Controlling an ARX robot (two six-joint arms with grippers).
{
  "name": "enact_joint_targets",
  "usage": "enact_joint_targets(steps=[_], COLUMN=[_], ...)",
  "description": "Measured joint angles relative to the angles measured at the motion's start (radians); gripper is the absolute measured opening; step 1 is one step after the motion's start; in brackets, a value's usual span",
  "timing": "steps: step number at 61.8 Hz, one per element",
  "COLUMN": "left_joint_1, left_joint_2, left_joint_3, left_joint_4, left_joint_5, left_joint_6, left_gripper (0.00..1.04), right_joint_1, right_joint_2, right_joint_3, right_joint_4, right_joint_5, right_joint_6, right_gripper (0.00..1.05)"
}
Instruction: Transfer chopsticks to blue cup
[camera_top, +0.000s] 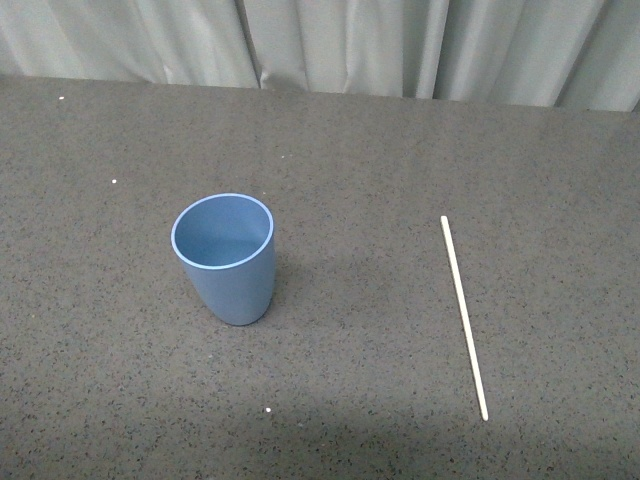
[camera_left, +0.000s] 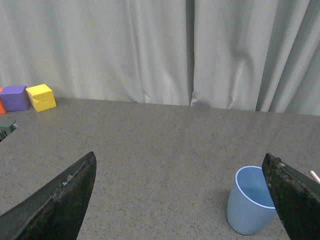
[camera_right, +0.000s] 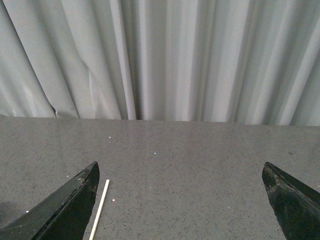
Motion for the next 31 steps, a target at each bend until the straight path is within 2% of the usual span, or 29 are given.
enact_joint_targets(steps=[31], left_joint_1=[0.000], left_joint_2=[0.000], left_joint_3=[0.000], left_joint_4=[0.000], left_joint_5=[0.000], left_joint_6=[0.000], left_gripper=[0.98], right_joint_1=[0.000], right_joint_2=[0.000], right_joint_3=[0.000], right_joint_4=[0.000], right_joint_5=[0.000], right_joint_6=[0.000], right_gripper=[0.95])
